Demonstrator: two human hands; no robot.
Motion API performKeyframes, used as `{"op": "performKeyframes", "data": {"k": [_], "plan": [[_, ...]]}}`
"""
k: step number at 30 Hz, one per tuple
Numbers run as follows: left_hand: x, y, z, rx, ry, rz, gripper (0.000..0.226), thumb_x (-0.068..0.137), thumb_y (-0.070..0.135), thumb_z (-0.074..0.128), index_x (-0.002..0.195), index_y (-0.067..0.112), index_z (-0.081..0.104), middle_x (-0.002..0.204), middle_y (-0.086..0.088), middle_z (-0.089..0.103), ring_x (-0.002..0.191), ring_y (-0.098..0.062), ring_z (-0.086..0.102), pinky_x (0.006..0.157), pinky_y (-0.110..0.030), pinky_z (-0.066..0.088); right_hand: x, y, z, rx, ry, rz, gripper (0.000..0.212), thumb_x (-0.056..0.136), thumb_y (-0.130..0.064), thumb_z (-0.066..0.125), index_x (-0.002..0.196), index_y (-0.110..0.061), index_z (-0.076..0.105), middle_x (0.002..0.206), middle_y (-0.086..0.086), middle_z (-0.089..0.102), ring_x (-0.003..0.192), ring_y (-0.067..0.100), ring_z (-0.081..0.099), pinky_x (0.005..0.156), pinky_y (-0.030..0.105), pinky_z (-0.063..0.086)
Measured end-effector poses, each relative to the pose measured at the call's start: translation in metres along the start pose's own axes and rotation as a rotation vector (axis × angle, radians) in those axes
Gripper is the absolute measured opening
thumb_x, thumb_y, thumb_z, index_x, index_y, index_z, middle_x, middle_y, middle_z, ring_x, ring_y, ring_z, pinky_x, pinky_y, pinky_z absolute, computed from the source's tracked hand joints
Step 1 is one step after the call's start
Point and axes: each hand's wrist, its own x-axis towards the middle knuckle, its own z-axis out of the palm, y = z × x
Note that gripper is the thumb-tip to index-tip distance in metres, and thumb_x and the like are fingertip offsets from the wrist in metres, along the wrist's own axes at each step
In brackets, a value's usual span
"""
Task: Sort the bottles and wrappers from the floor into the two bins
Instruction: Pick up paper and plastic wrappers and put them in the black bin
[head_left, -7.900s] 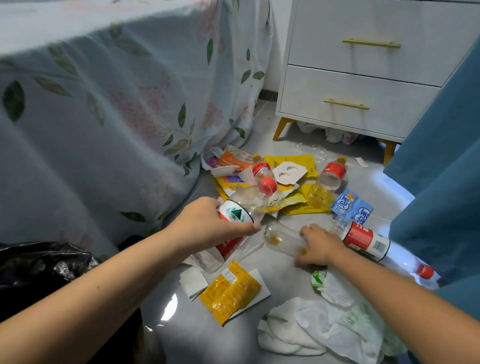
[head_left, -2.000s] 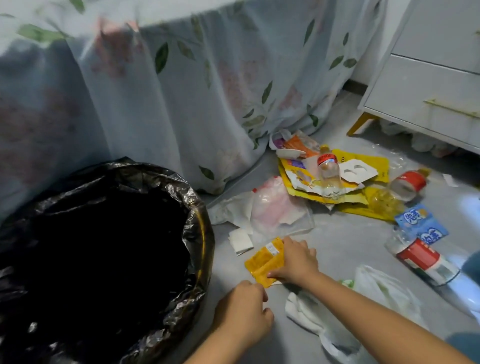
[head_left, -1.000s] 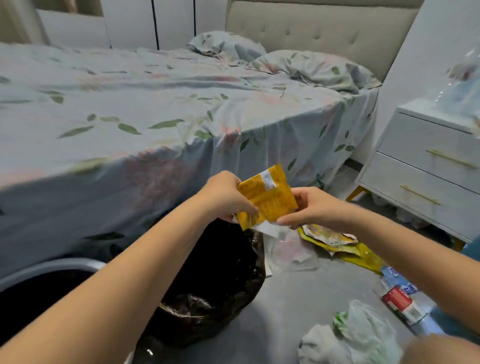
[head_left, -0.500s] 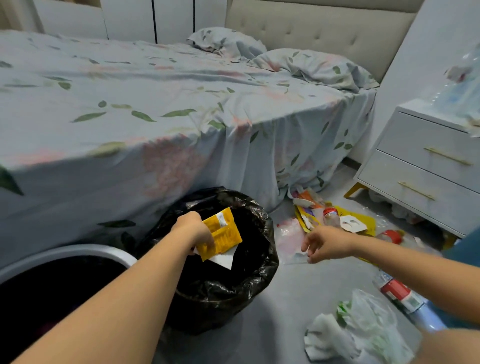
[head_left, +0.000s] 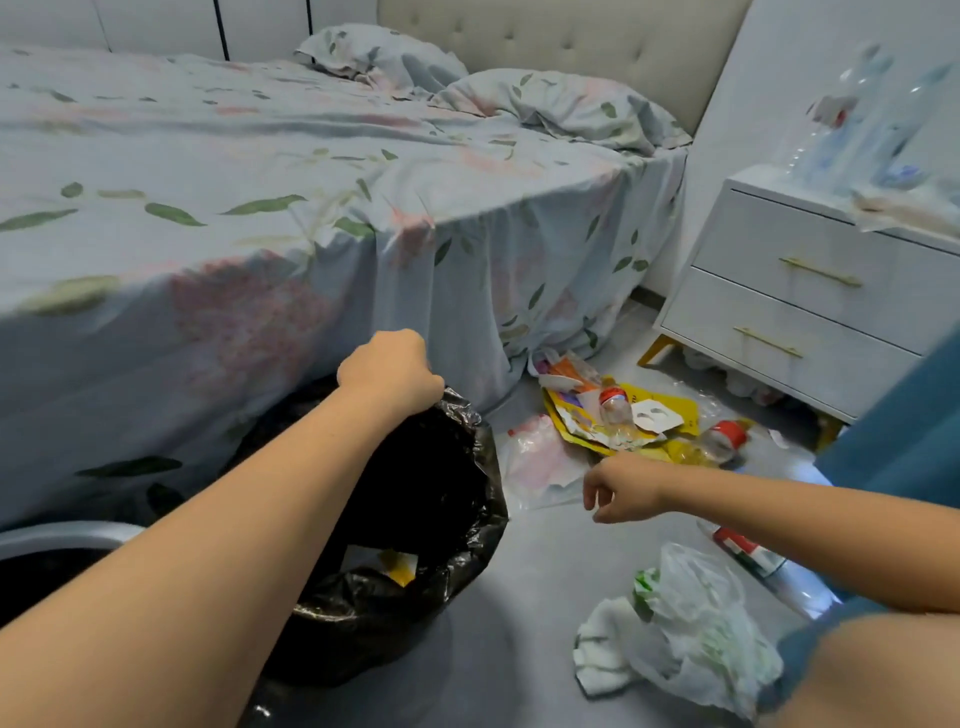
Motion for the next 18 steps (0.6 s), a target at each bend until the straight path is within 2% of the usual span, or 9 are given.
{"op": "performKeyframes", "data": {"k": [3, 8, 12, 18], "plan": [[0.000, 0.017, 0.023, 0.091, 0.010, 0.104, 0.024, 0.079, 0.029, 0.057, 0.097, 0.018, 0.068, 0.100, -0.007, 0.065, 0.092, -0.032, 0.061, 0.069, -0.031, 0.043, 0.009, 0.010, 0.035, -0.072, -0.060, -0.005, 0.029, 0.086, -0.034, 0.062, 0.112, -0.021, 0.065, 0.114, -0.001, 0.067, 0.100, 0.018, 0.061, 0.080, 0.027, 0.047], [0.007, 0.033, 0.045, 0.116, -0.115, 0.329, 0.021, 0.077, 0.030, 0.056, 0.081, 0.016, 0.071, 0.086, -0.005, 0.070, 0.086, -0.028, 0.062, 0.068, -0.031, 0.051, 0.026, 0.029, 0.097, -0.262, -0.155, -0.052, 0.043, 0.085, -0.038, 0.065, 0.125, -0.024, 0.057, 0.129, 0.006, 0.054, 0.121, 0.027, 0.046, 0.093, 0.038, 0.042], [0.009, 0.036, 0.058, 0.164, -0.195, 0.393, 0.025, 0.079, 0.032, 0.056, 0.075, 0.010, 0.068, 0.073, -0.010, 0.067, 0.077, -0.030, 0.062, 0.059, -0.028, 0.044, 0.040, 0.038, 0.127, -0.282, -0.197, -0.069, 0.055, 0.081, -0.039, 0.069, 0.132, -0.025, 0.051, 0.132, 0.008, 0.049, 0.125, 0.029, 0.041, 0.095, 0.039, 0.040], [0.012, 0.029, 0.072, 0.233, -0.242, 0.419, 0.030, 0.079, 0.034, 0.058, 0.069, 0.005, 0.063, 0.059, -0.007, 0.054, 0.067, -0.031, 0.056, 0.060, -0.032, 0.047, 0.046, 0.043, 0.157, -0.240, -0.146, -0.104, 0.068, 0.076, -0.047, 0.071, 0.136, -0.029, 0.044, 0.133, 0.007, 0.047, 0.124, 0.029, 0.039, 0.096, 0.040, 0.039]]}}
